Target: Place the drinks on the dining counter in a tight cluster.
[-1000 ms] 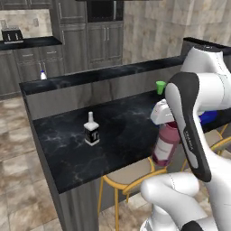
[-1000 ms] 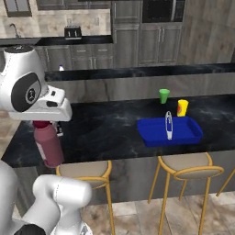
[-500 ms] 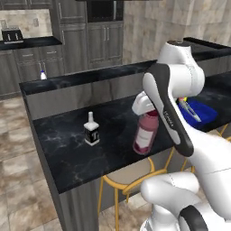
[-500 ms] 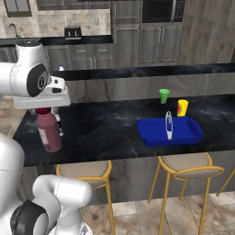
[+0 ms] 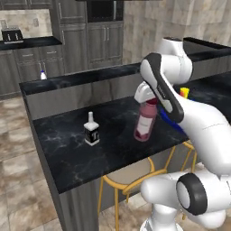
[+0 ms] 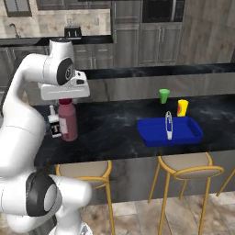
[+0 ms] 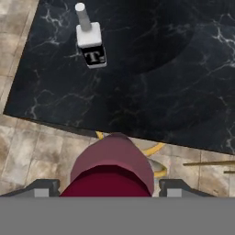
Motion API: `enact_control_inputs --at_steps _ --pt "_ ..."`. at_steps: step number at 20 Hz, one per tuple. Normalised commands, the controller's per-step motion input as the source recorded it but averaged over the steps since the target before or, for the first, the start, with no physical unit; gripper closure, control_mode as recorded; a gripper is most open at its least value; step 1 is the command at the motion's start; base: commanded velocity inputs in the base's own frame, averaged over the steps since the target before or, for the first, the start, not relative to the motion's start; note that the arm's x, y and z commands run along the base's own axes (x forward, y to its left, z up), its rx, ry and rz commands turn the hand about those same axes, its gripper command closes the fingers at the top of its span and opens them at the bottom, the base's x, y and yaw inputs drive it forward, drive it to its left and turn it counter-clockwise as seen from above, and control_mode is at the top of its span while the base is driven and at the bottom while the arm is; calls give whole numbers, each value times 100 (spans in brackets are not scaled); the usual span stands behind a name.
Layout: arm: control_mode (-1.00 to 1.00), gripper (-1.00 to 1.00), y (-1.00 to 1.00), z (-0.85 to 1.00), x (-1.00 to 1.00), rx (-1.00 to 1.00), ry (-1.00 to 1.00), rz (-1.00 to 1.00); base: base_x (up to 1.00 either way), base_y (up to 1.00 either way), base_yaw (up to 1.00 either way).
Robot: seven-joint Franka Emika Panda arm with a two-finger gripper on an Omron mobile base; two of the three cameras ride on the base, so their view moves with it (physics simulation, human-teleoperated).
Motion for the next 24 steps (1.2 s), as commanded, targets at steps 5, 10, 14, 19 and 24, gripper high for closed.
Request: enact_control_inputs --at_steps 5,10,14,19,24 --pt "-100 100 0 -27 75 0 1 0 0 0 0" --pt "-100 100 5 -9 59 0 1 -1 0 0 0" --pt "-100 100 19 -1 44 0 7 -1 0 0 0" --pt "-100 100 30 -11 47 0 4 0 0 0 0" --pt "-100 100 40 -19 61 0 4 0 0 0 0"
